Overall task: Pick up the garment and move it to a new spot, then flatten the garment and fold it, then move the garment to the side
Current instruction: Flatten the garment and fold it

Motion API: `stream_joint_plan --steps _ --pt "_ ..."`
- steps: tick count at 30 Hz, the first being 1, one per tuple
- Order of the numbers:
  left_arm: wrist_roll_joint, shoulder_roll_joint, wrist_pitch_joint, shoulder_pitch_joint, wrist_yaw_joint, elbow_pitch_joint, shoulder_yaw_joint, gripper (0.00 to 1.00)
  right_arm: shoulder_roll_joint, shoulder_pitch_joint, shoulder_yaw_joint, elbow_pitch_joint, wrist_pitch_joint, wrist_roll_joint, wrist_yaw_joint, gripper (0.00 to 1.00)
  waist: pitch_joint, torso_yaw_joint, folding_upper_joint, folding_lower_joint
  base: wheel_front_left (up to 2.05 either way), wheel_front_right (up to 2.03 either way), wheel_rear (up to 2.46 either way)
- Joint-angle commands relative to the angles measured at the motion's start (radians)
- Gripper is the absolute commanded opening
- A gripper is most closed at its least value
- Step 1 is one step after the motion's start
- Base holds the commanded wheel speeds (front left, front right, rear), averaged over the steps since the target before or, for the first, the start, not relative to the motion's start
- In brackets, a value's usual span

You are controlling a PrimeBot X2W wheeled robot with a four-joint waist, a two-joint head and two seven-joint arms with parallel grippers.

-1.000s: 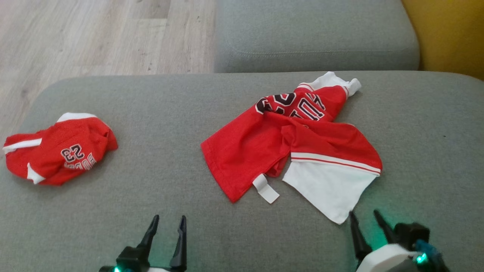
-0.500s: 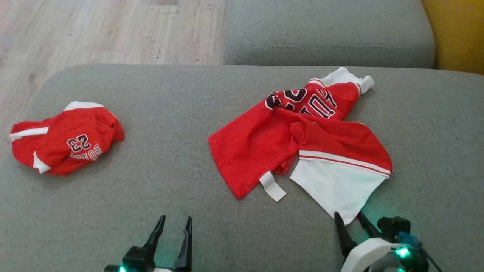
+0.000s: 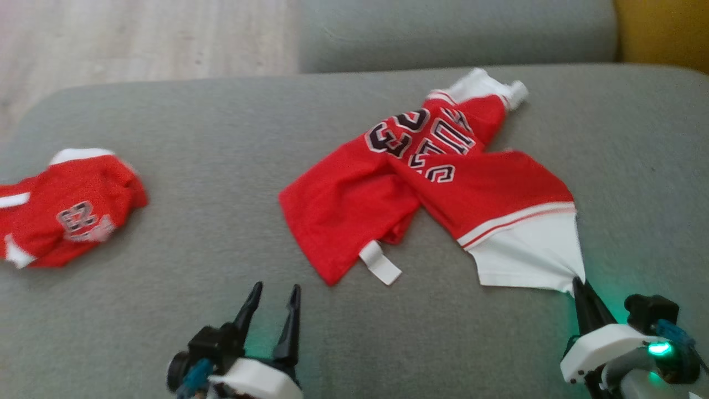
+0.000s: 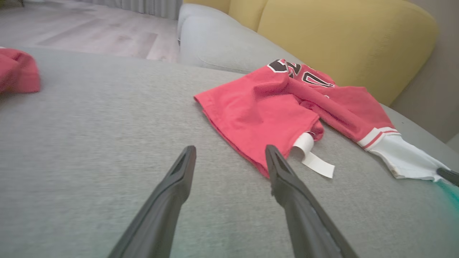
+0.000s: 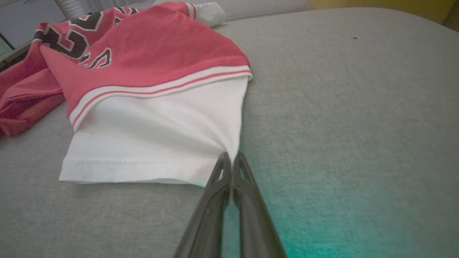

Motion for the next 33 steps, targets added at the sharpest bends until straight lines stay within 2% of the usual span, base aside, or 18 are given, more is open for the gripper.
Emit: stream_joint_plan --steps 1,11,20,21,23,28,33 --pt "-0.016 0.001 -0.005 -0.051 -0.006 -0.017 0.013 1.0 -0.005 -0.002 0.015 -0.033 -0.004 -0.012 -0.001 0.0 0.027 -0.03 -0.0001 -0.0002 0.0 0.0 0.0" --pt "-0.11 0.001 -0.005 -0.146 -0.029 0.099 -0.076 1.0 -0.012 -0.054 -0.005 -0.118 -0.004 -0.031 -0.001 0.0 0.108 -0.115 -0.0001 -0.0002 0.0 0.0 0.0" --pt "-0.161 0.001 -0.005 -0.191 -0.037 0.177 -0.121 1.0 -0.016 -0.081 -0.01 -0.162 -0.004 -0.027 -0.001 0.0 0.131 -0.134 -0.0001 -0.0002 0.0 0.0 0.0" --pt "-0.167 0.001 -0.005 -0.195 -0.039 0.181 -0.127 0.84 -0.016 -0.082 -0.009 -0.164 -0.004 -0.025 -0.001 0.0 0.133 -0.134 -0.0001 -0.0002 0.0 0.0 0.0" --pt "-0.173 0.001 -0.005 -0.205 -0.042 0.187 -0.142 0.02 -0.016 -0.086 -0.007 -0.17 -0.004 -0.022 -0.001 0.0 0.133 -0.133 -0.0001 -0.0002 0.0 0.0 0.0" --pt "-0.172 0.001 -0.005 -0.221 -0.045 0.162 -0.142 0.0 -0.007 -0.093 -0.005 -0.207 -0.004 0.005 -0.001 0.0 0.108 -0.121 -0.0001 -0.0002 0.0 0.0 0.0" --pt "-0.091 0.003 -0.005 -0.219 -0.043 0.029 0.006 0.0 -0.011 -0.119 -0.011 -0.316 -0.004 0.059 -0.001 0.0 0.038 -0.099 -0.0001 -0.0002 0.0 0.0 0.0"
